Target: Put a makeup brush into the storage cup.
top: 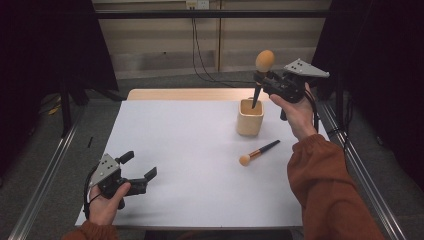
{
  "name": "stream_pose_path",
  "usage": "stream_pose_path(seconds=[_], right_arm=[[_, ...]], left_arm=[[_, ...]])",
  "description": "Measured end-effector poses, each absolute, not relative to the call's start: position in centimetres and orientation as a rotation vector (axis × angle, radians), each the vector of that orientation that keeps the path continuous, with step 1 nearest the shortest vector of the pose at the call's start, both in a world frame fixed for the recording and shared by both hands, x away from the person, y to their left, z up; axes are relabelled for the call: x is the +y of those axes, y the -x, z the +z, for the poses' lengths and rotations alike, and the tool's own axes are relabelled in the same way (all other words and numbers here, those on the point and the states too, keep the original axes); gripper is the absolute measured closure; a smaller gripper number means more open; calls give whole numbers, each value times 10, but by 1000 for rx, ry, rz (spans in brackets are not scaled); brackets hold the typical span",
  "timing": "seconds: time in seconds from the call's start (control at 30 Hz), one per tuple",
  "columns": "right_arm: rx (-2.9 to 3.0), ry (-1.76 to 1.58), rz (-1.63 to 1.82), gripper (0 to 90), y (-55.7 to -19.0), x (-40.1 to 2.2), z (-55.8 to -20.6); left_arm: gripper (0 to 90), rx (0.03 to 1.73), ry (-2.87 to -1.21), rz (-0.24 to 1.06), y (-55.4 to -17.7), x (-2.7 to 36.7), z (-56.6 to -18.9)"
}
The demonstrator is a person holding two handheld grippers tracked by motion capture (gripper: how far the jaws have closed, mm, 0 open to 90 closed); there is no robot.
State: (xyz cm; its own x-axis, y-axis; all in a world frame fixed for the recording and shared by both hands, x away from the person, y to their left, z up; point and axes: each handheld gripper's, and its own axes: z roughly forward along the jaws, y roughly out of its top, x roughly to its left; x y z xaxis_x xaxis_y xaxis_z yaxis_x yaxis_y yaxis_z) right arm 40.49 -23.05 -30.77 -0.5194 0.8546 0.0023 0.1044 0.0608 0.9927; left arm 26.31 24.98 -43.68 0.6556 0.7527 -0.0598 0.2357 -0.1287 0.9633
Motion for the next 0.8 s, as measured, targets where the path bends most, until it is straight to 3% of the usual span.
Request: stream_pose_path(seconds=[0.8], right_arm=[[1728, -1019, 1486, 644, -417, -234, -343]], left_arm=[[19, 804, -1685, 555, -262, 251, -436]])
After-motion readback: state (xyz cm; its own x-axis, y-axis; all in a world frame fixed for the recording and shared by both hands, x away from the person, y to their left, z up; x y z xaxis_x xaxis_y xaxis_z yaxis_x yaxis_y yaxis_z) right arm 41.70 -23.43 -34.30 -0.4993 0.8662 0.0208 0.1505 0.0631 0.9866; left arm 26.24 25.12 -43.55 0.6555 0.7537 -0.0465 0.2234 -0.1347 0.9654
